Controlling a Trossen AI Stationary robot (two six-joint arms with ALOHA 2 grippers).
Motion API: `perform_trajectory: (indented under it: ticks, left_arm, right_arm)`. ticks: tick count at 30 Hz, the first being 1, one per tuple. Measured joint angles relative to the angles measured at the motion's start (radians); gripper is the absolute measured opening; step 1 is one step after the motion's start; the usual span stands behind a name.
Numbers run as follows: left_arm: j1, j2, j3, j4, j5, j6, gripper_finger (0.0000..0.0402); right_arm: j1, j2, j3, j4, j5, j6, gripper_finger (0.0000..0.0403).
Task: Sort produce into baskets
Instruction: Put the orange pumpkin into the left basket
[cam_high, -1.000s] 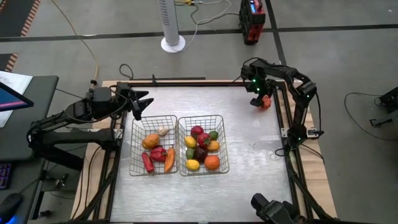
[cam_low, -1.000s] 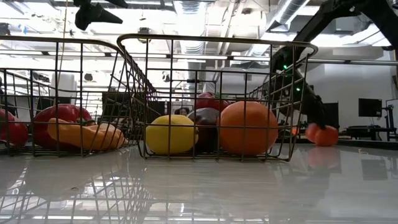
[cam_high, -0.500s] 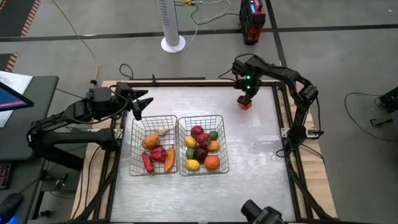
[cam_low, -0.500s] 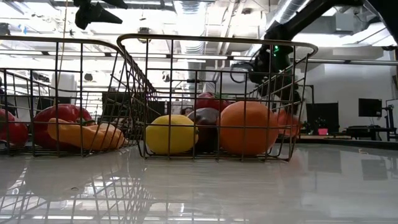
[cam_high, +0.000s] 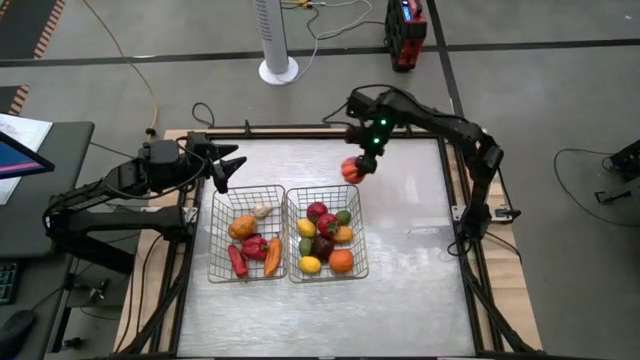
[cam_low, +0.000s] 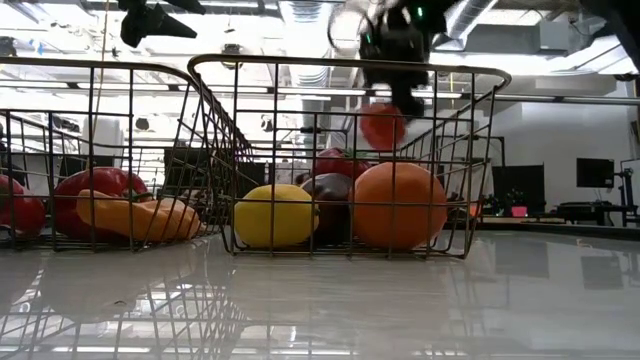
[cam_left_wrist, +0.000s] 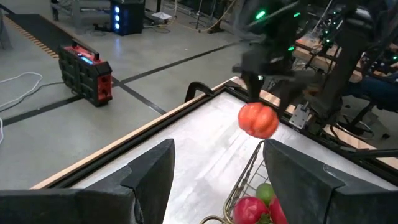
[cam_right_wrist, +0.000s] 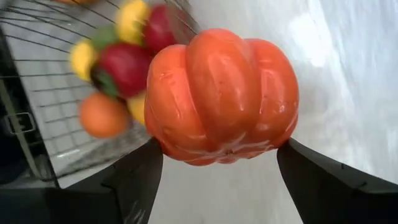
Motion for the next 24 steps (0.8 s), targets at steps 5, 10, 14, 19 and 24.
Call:
perform_trajectory:
  ticks: [5,10,14,19,24]
  left_arm:
    - [0.000,0.000,0.000,0.000,0.000,0.000,0.0234]
    - [0.000,0.000,0.000,0.000,0.000,0.000,0.0234]
    - [0.000,0.000,0.000,0.000,0.000,0.010,0.0234]
    - [0.000,0.000,0.000,0.011,0.002,0.014,0.0234]
    - [0.000,0.000,0.000,0.028,0.048,0.015,0.0234]
  right_arm:
    - [0.115,-0.001,0.123,0.044,-0.006,0.052,0.0331]
    - [0.239,-0.002,0.196,0.136,-0.007,0.070,0.0331]
    - [0.314,-0.002,0.212,0.298,-0.007,0.156,0.0331]
    - [0.371,0.007,0.212,0.496,-0.007,0.267,0.0331]
    - [0.395,0.011,0.212,0.623,-0.004,0.354,0.0331]
